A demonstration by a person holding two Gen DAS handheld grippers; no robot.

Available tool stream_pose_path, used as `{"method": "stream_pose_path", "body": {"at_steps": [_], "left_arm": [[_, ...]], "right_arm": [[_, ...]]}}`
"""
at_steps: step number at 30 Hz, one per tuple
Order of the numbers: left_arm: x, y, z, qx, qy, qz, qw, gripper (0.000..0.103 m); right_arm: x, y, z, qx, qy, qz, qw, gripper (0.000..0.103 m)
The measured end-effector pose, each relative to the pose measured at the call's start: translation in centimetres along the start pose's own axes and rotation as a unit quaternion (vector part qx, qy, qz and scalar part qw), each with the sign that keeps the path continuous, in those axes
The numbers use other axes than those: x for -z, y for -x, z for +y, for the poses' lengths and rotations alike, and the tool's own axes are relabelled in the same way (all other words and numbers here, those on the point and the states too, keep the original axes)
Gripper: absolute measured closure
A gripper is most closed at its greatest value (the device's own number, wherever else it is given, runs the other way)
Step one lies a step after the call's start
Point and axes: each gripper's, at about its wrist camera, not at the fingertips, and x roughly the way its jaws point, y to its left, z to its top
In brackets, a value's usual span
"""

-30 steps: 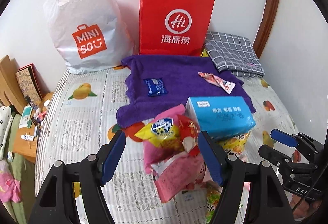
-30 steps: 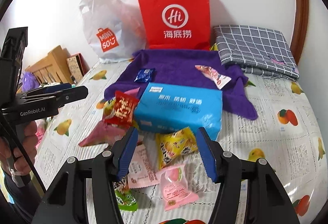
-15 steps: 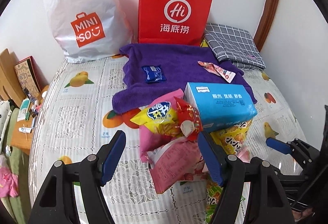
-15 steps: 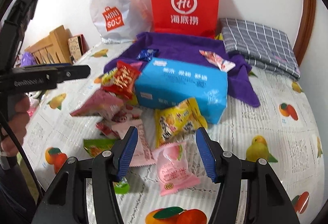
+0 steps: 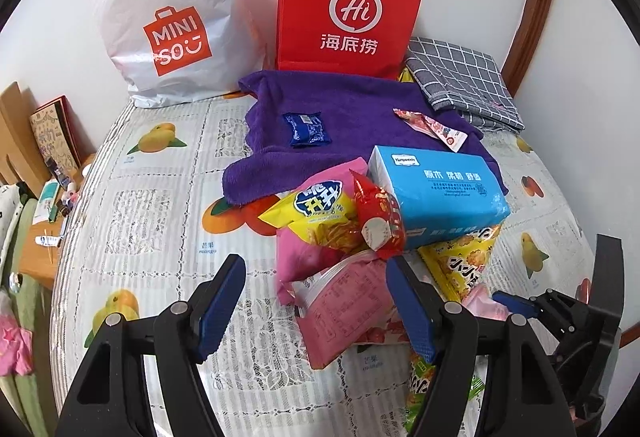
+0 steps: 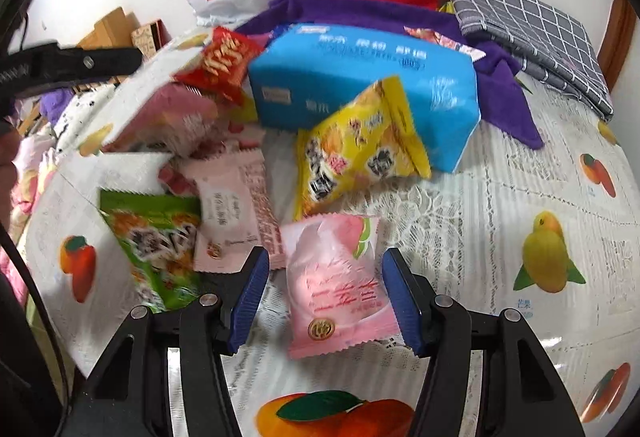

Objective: Organize snacks
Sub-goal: 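Close the right gripper on the pink peach candy, then grasp the pink snack bag with the left gripper while the right holds the peach candy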

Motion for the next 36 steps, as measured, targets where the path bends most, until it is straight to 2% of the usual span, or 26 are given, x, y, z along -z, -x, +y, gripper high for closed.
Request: {"method": "stream_pose_path", "body": {"at_steps": [2,5,11,17,23,33,36], "left_arm": [[0.1,-0.3,0.1,-0.002,-0.001,0.003,1.0,0.032],[0.4,-0.7,0.3,-0.002,0.003,0.008,1.0,0.032],[0.5,-1.3,0.6,0.007,0.007,0.01,0.9999,0.032],[0.3,-2.5,0.6,0.017,0.014,0.021,0.9995,0.032],[0.0,-3.2,-0.2,0.035,0.012,0.03,0.9989,0.032],[0.6,-4.6,-2.6,0.058,-0.019,0.051,0.9968,0.032],[0.9,-5.3,-3.2,0.043,-0.03,0.056,0.9971,0.032]], "right_arm": [[0.3,0.0,0.1,0.017,0.009,-0.011,1.0,0.059],[0.5,0.1,-0.3,0.015,0.005,-0.021,1.0,0.061],[0.4,0.7,-2.5,0.038,-0.015,-0.028,0.999,0.061],[0.6,0.7,-4.8,0.039,-0.05,-0.035,0.997,0.061],[0.9,0.4,-4.5,0.053,-0.035,-0.053,0.997,0.059],[0.9,0.3,-4.9,0.041,-0.041,-0.056,0.997,0.059],[0.9,0.3,-4.9,0.039,-0.042,-0.057,0.997,0.059]]}}
